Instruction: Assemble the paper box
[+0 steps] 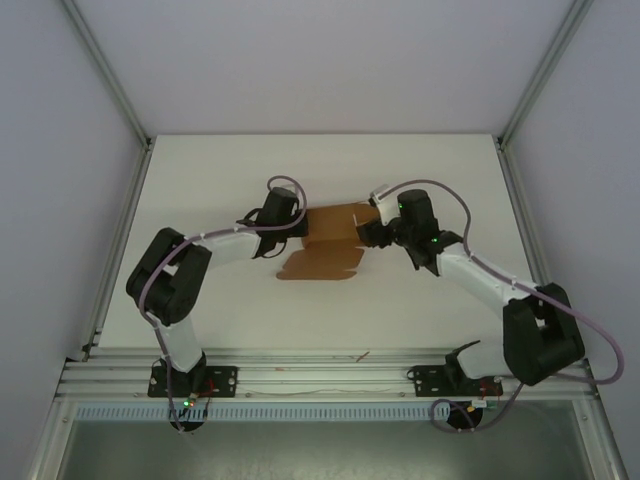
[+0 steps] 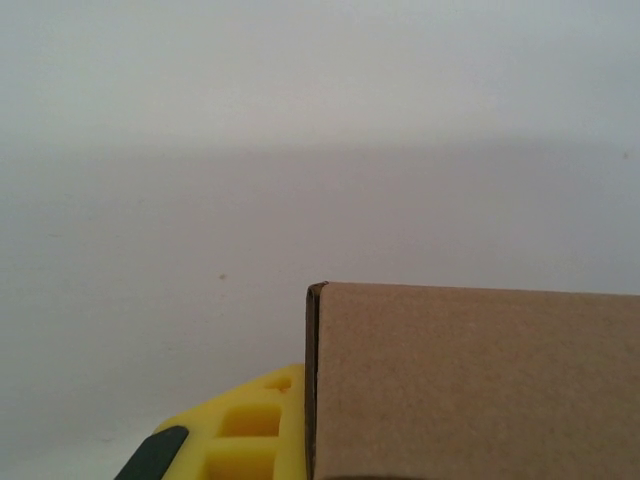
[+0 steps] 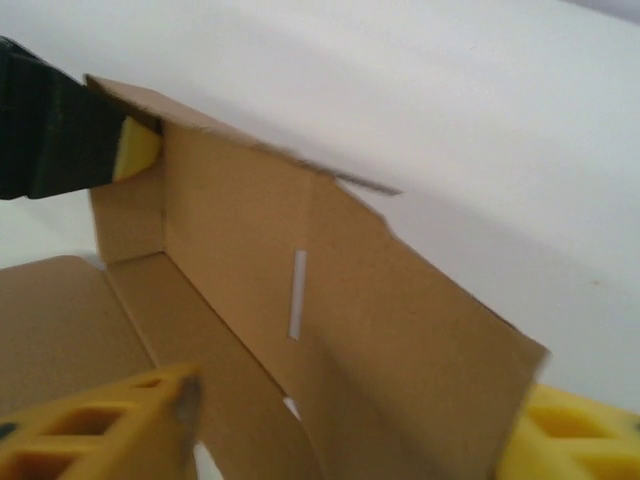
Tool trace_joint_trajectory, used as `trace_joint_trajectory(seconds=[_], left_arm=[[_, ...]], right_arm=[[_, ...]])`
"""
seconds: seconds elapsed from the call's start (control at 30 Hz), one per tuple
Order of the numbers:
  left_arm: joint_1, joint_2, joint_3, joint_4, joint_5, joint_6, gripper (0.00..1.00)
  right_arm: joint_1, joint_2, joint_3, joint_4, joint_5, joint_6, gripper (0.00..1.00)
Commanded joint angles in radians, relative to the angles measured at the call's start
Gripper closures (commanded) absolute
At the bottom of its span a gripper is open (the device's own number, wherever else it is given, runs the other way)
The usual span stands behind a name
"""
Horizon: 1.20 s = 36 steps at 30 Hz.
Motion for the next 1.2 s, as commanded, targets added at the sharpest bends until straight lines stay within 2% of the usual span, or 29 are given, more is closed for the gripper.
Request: trace_joint_trajectory(seconds=[0.0, 0.03, 0.07, 0.2, 0.43, 0.5, 0.67, 0.9, 1.17], left_arm=[[-0.004, -0.056, 0.004, -0.043, -0.15, 0.056, 1.0], [-0.007, -0.062, 0.007, -0.055, -0.179, 0.067, 1.0], [-0.01, -0.072, 0.004, -0.057, -0.211, 0.083, 1.0], [-0.028, -0.106, -0.033, -0.015, -0.275, 0.115, 1.0], [-0.063, -0.107, -0.016, -0.053, -0.382, 0.137, 1.0], [-0.065, -0.101, -0.007, -0.066, -0.385, 0.114, 1.0], [-0.068, -0.095, -0.016, -0.045, -0.371, 0.104, 1.0], [-0.069, -0.085, -0.013, -0.053, -0.382, 0.097, 1.0], [-0.081, -0.059, -0.004, -0.033, -0.344, 0.101, 1.0]], right_arm=[[-0.008, -0.084, -0.011, 0.051, 0.143, 0.068, 0.14], [-0.012, -0.102, -0.007, 0.053, 0.172, 0.089, 0.05], [-0.017, -0.12, -0.001, 0.055, 0.215, 0.119, 0.0], [-0.06, -0.119, 0.048, 0.062, 0.315, 0.243, 0.0], [-0.076, 0.059, 0.227, -0.035, 0.236, 0.227, 0.0], [-0.07, 0.1, 0.243, -0.06, 0.184, 0.179, 0.0], [-0.015, 0.174, 0.225, -0.08, 0.2, 0.055, 0.01], [0.025, 0.24, 0.236, -0.125, 0.149, -0.001, 0.0], [0.051, 0.267, 0.209, -0.052, 0.135, 0.023, 0.0]])
